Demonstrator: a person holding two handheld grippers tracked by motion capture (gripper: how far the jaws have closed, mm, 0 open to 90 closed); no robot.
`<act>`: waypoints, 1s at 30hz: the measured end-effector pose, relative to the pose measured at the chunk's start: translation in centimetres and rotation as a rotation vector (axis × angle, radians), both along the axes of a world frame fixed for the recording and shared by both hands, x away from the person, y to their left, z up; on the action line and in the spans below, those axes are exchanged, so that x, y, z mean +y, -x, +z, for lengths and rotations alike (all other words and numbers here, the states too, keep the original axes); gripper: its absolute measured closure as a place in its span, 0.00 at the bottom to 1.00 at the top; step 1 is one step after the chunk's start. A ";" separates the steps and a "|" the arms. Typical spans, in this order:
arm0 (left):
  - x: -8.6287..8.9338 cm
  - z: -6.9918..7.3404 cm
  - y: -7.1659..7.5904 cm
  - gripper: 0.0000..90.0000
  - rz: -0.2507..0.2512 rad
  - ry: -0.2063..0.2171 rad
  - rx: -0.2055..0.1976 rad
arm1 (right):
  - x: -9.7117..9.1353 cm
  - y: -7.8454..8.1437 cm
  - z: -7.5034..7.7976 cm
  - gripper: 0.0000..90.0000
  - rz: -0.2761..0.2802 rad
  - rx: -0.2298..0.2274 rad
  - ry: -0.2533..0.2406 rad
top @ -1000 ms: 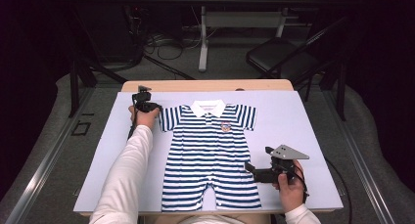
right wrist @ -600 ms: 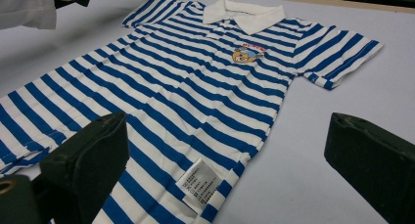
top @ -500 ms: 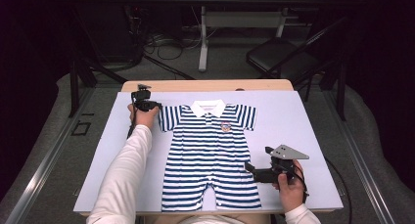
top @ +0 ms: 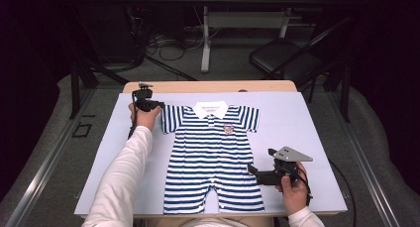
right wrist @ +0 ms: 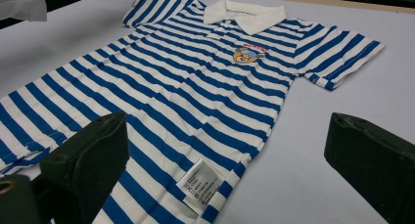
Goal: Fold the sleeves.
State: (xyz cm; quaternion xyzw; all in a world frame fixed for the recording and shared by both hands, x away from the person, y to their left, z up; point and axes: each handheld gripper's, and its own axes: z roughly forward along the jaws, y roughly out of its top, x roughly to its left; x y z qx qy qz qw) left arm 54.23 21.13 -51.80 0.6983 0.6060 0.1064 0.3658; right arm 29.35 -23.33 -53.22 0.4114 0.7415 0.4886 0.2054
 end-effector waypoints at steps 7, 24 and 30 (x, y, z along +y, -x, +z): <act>-0.2 0.6 0.3 0.97 -0.016 0.001 -0.010 | 0.0 0.0 0.0 0.03 -0.001 0.002 0.001; -2.5 2.1 1.1 0.97 -0.096 0.022 -0.041 | 0.1 -0.1 -0.1 0.03 0.005 0.003 0.006; -3.4 2.7 1.3 0.97 -0.126 0.015 -0.051 | 0.1 -0.1 0.0 0.03 0.005 0.007 0.006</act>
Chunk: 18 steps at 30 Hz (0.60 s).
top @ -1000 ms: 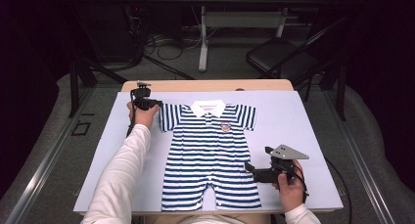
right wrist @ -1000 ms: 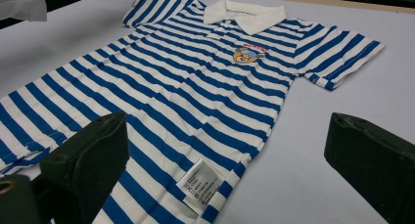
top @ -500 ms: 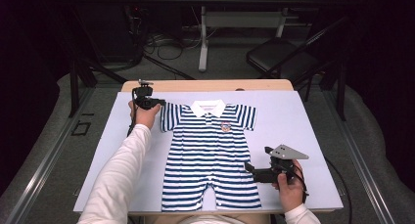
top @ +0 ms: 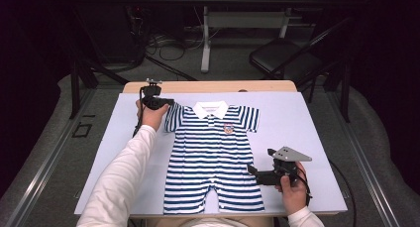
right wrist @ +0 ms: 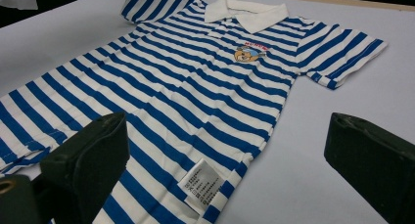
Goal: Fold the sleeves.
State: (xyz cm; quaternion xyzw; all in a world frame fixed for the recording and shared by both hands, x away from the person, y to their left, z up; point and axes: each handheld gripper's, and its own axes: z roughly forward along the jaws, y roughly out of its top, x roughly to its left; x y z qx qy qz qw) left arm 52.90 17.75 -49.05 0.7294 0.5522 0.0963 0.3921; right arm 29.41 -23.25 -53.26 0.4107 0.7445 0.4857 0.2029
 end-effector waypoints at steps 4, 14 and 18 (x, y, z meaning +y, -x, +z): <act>-0.7 0.4 0.2 0.97 -0.025 -0.007 -0.011 | 0.0 0.0 0.0 0.03 0.000 0.000 0.000; -2.5 0.7 0.8 0.97 -0.085 -0.012 -0.022 | 0.0 0.0 0.0 0.03 0.002 -0.001 0.000; -3.2 0.7 1.0 0.97 -0.106 -0.012 -0.024 | 0.0 0.0 0.0 0.03 0.003 -0.001 0.000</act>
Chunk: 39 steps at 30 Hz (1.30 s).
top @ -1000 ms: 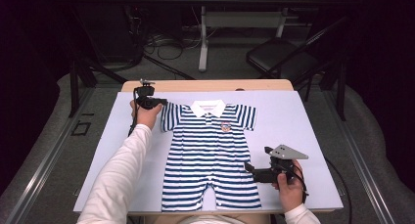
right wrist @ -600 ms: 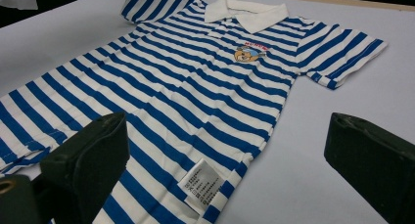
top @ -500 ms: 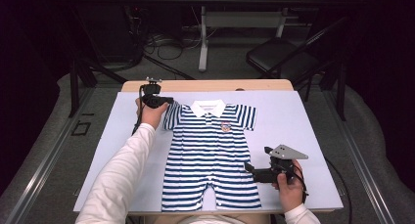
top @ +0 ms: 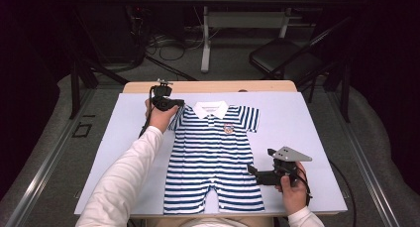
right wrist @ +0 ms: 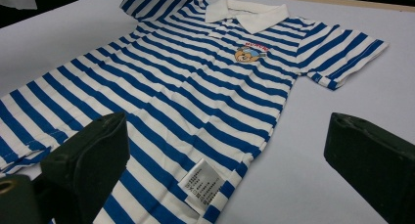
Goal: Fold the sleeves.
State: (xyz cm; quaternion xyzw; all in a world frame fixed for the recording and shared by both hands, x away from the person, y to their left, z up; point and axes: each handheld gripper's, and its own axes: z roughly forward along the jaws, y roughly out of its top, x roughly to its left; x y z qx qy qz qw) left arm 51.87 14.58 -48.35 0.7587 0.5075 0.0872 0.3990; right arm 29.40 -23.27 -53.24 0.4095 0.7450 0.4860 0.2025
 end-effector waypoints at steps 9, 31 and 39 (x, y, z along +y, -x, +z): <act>-1.4 0.0 0.7 0.98 -0.045 0.005 -0.006 | 0.0 0.0 0.0 0.03 0.003 0.000 -0.001; -4.4 -1.1 1.7 0.97 -0.133 -0.017 0.007 | 0.0 0.0 0.0 0.03 0.004 0.000 -0.003; -5.3 -2.0 1.9 0.97 -0.152 -0.043 0.017 | -0.1 0.0 0.0 0.03 0.005 0.000 -0.002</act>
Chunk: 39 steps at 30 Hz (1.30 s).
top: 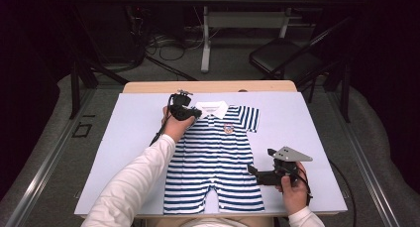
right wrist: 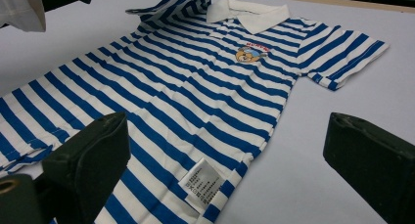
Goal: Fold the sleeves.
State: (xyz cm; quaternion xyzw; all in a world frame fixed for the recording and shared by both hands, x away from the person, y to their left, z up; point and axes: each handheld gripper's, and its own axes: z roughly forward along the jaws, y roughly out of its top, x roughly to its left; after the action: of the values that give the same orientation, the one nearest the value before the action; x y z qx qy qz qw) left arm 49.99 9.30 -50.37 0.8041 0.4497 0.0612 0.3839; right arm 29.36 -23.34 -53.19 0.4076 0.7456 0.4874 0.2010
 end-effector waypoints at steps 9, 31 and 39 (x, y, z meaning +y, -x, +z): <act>-0.6 -1.2 0.3 0.97 -0.016 -0.018 0.018 | 0.0 0.0 0.0 0.04 0.000 0.001 0.001; -1.9 -3.2 0.9 0.97 -0.057 -0.080 0.030 | 0.0 0.0 0.0 0.04 0.003 0.001 0.002; -2.2 -3.9 0.9 0.97 -0.057 -0.087 0.037 | 0.0 0.0 0.0 0.04 0.004 0.002 0.004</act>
State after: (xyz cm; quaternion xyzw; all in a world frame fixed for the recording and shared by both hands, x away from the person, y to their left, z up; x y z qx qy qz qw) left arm 49.13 7.13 -54.27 0.8335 0.4307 0.0548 0.3417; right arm 29.37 -23.35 -53.20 0.4063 0.7476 0.4859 0.1999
